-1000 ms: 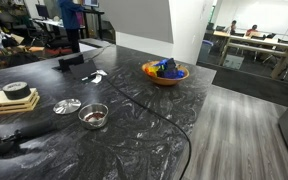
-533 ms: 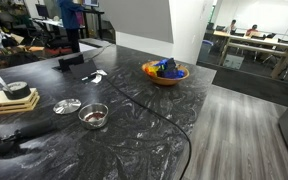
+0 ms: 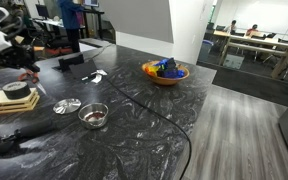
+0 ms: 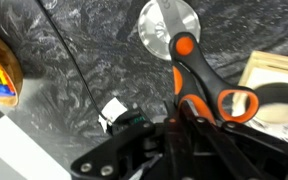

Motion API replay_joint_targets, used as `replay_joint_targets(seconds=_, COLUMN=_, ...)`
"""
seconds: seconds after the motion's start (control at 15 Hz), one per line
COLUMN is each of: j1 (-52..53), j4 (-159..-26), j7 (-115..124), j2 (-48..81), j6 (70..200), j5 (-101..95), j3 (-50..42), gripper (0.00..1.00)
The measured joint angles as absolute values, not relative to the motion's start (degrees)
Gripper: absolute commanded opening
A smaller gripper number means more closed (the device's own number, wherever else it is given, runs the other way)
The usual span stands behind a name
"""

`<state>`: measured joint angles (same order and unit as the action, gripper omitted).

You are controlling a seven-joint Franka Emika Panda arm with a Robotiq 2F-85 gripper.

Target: Move the scissors closer to the silver lid

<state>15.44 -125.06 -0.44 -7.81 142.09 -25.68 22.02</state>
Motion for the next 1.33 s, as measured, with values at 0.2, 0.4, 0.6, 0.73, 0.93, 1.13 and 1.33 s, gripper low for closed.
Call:
replay_joint_targets(seconds=0.2, j1=12.9, j4=-120.2, j7=1.3, j2=4.3, j6=145.5, j5=-28.3, j3=18.9, gripper=0.02)
replay_joint_targets(seconds=0.4, j1=14.0, j4=-113.5, j7=1.8, j2=13.3, j6=146.6, j5=-27.3, j3=17.5, gripper=0.02)
replay_joint_targets(seconds=0.6, j1=16.2, j4=-108.1, j7=1.8, j2=17.9, j6=146.5, j5=-25.2, j3=16.7, gripper=0.02)
replay_joint_targets(seconds=0.73, j1=17.4, j4=-105.8, j7=1.8, j2=19.3, j6=146.5, j5=-24.1, j3=16.0, gripper=0.02)
replay_joint_targets(seconds=0.93, j1=18.7, j4=-103.3, j7=2.4, j2=20.9, j6=146.5, j5=-23.3, j3=14.2, gripper=0.02)
replay_joint_targets(seconds=1.13, j1=19.7, j4=-100.9, j7=2.6, j2=23.0, j6=146.5, j5=-23.3, j3=12.5, gripper=0.02)
replay_joint_targets(seconds=1.33, j1=20.5, j4=-98.1, j7=2.5, j2=25.8, j6=146.4, j5=-23.3, j3=11.5, gripper=0.02)
